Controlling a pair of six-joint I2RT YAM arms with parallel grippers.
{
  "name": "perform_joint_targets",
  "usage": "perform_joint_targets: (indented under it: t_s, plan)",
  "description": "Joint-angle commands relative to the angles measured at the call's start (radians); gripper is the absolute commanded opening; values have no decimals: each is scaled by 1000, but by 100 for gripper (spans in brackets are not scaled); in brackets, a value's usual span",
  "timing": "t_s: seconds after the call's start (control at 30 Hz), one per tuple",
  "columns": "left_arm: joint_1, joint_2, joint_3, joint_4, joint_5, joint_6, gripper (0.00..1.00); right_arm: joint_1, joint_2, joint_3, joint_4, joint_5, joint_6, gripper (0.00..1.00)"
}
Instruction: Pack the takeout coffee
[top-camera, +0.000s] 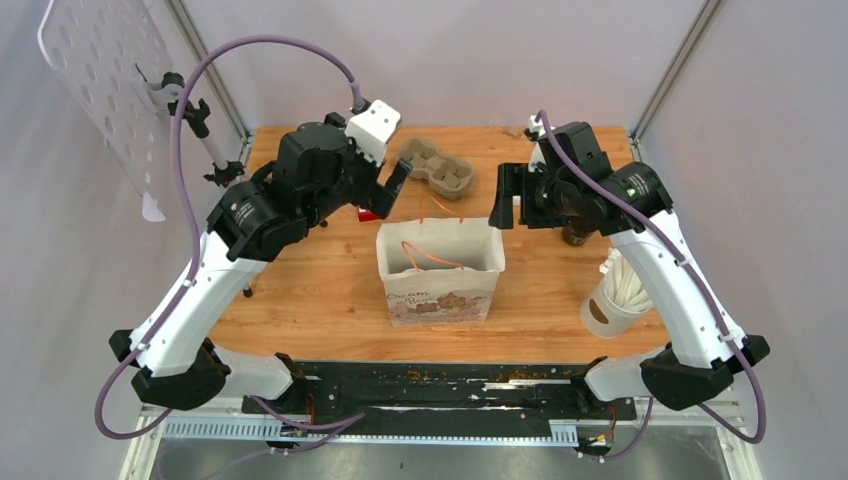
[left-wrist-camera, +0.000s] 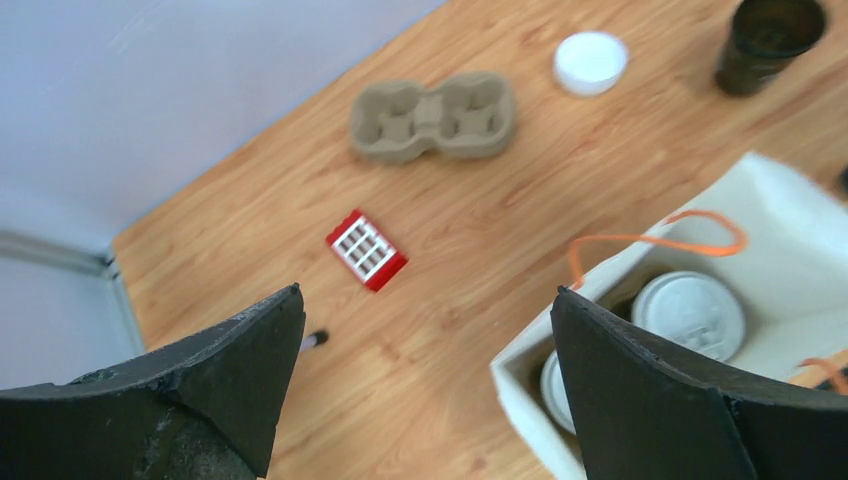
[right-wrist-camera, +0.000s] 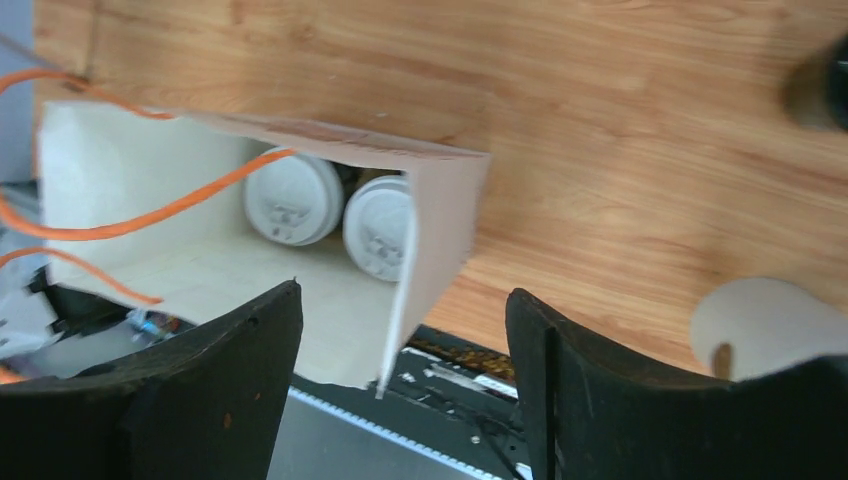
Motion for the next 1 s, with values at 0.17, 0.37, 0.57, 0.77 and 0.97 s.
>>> perform_joint_targets:
  t_s: [0.17,0.37,0.57,0.77,0.97]
  plan:
    - [0,-151,-211,-76,-271,-93,100,-68,-169,-117,-191,423,10,100]
    - [0,-311,-429,40,-424,-131,100,-97,-227,-236,-281,459,88,100]
    - [2,-428,-614,86,-467,-208,100,-108,-276,-345,-272,441,126,75]
    - [3,-531,-699,173,-431,-186,100,-141,-278,-433,-212,552,46,54]
    - [3,-559,-718,212,-399,-136,100,-204,-291,-530,-78,539,-48,41]
